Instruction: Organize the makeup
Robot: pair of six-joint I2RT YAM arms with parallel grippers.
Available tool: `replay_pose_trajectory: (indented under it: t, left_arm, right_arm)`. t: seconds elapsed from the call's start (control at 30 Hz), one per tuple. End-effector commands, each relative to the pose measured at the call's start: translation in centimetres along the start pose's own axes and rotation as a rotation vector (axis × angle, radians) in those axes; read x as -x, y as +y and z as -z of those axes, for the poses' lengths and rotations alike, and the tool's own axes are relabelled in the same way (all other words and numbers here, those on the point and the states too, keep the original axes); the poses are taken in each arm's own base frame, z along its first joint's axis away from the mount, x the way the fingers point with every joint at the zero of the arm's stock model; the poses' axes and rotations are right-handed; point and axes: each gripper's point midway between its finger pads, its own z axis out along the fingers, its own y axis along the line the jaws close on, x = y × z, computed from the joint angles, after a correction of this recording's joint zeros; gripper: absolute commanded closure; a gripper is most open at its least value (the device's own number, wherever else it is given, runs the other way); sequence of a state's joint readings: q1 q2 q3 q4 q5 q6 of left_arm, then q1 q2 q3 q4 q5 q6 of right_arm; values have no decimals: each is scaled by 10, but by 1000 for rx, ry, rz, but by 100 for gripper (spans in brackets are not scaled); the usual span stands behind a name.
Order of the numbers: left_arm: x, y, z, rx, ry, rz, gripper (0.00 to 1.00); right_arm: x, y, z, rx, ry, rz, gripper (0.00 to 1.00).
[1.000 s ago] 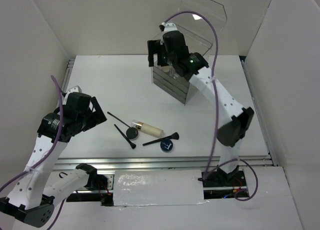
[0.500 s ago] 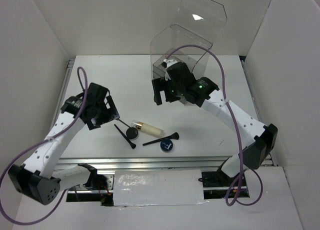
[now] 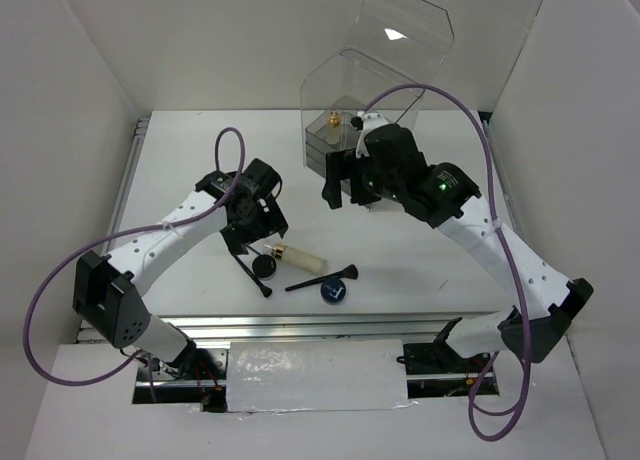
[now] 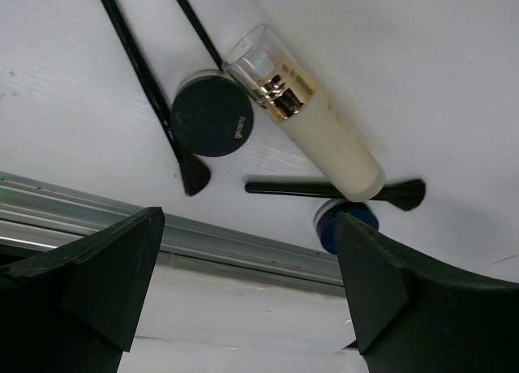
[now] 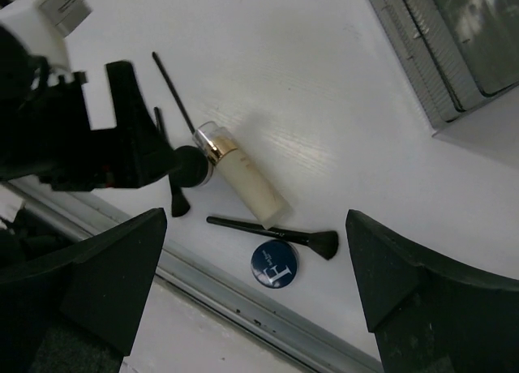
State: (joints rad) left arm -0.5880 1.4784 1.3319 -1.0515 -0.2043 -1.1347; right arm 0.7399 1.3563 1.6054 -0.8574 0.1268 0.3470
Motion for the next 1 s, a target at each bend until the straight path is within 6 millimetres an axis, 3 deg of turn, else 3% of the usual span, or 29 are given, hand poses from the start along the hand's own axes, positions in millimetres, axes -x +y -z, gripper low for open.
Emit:
replay_pose_trajectory:
  t: [0.0,0.13,0.37,0.57,0.63,0.67,0.7,0.83,0.97]
  left_arm:
    - [7,-26,4,-28,-26,75,1]
    - [11,-24,15,-20,-71,124,1]
    - [29,11,28,86,-157,182,1]
    - [63,76,33,213,-194,310,1]
    - [71,90,37,217,-207,318,0]
    - [77,96,38,218,-219,330,1]
    - [79,99,43,204,-230,313,1]
    - [78,104,43,194,-224,280,1]
    - [69,110,38,189,-200,248,1]
  right_arm:
    - [-15,14,5,103,43,43,0]
    - [-51,20,-6,187,131,71,2]
    - [-81,42,-11,319,163,209,4]
    - [-119,48,-55,213,311,398,7]
    - [-122,52,-67,203,326,433,8]
    - [-134,51,-83,185,380,446,10]
    - [-127,57,-89,190,379,452,13]
    - [-146,65,-118,196,504,473,24]
    - [-165,69,-140,198,563,487,25]
